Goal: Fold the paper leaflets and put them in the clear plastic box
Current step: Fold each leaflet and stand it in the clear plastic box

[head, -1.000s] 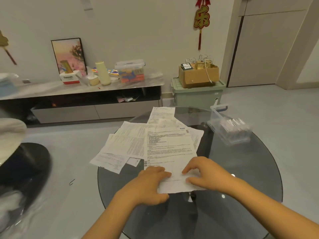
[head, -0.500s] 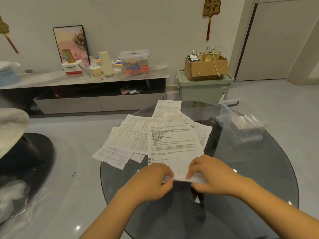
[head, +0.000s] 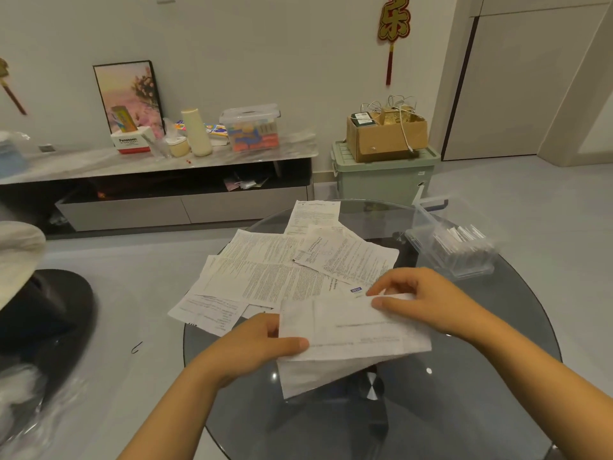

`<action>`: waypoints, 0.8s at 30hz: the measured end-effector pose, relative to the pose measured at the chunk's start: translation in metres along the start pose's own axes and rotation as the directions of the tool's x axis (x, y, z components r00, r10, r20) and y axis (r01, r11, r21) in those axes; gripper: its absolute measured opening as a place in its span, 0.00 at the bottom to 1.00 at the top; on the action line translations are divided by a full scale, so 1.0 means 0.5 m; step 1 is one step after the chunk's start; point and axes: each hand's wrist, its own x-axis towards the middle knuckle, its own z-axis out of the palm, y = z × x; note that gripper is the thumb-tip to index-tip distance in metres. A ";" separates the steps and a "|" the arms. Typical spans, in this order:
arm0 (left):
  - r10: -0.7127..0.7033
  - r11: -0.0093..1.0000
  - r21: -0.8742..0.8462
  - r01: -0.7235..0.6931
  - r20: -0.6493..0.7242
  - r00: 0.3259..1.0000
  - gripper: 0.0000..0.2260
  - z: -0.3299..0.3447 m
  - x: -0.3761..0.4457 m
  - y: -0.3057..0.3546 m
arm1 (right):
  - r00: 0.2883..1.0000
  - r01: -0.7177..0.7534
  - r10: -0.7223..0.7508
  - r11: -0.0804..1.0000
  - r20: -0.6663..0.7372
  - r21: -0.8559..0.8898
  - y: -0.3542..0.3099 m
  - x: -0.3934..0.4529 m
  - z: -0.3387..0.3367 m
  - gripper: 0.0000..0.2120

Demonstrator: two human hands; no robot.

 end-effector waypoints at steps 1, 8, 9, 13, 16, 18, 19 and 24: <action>-0.021 0.999 -0.029 0.021 -0.022 1.000 0.10 0.000 0.001 -0.005 | 0.999 -0.019 0.019 1.000 -0.050 -0.006 0.005 0.003 0.007 0.08; -0.090 0.996 -0.032 0.084 -0.281 0.956 0.07 0.001 0.028 -0.022 | 0.988 -0.116 0.118 0.993 -0.101 0.025 0.034 0.020 0.037 0.30; -0.080 0.996 0.016 0.089 -0.311 0.947 0.07 0.003 0.030 -0.025 | 0.989 -0.128 0.128 0.992 -0.075 0.004 0.037 0.021 0.042 0.32; -0.043 0.974 0.184 0.129 -0.413 0.910 0.17 0.009 0.039 -0.033 | 0.985 -0.162 0.169 0.974 0.030 -0.157 0.047 0.019 0.061 0.35; 0.038 0.946 0.304 0.115 -0.455 0.890 0.33 0.015 0.035 -0.034 | 0.991 -0.112 0.131 0.939 0.036 -0.326 0.044 0.015 0.068 0.33; 0.125 0.874 0.473 0.108 -0.435 0.892 0.38 0.018 0.030 -0.035 | 0.996 -0.003 0.039 0.913 0.078 -0.408 0.033 0.012 0.066 0.29; 0.173 0.823 0.561 0.084 -0.390 0.904 0.37 0.019 0.027 -0.034 | 0.991 0.059 -0.001 0.899 0.134 -0.435 0.027 0.011 0.065 0.26; 0.158 0.741 0.667 -0.071 -0.070 0.985 0.30 0.038 0.014 -0.039 | 0.929 0.214 -0.048 0.879 0.367 -0.426 0.016 0.002 0.084 0.23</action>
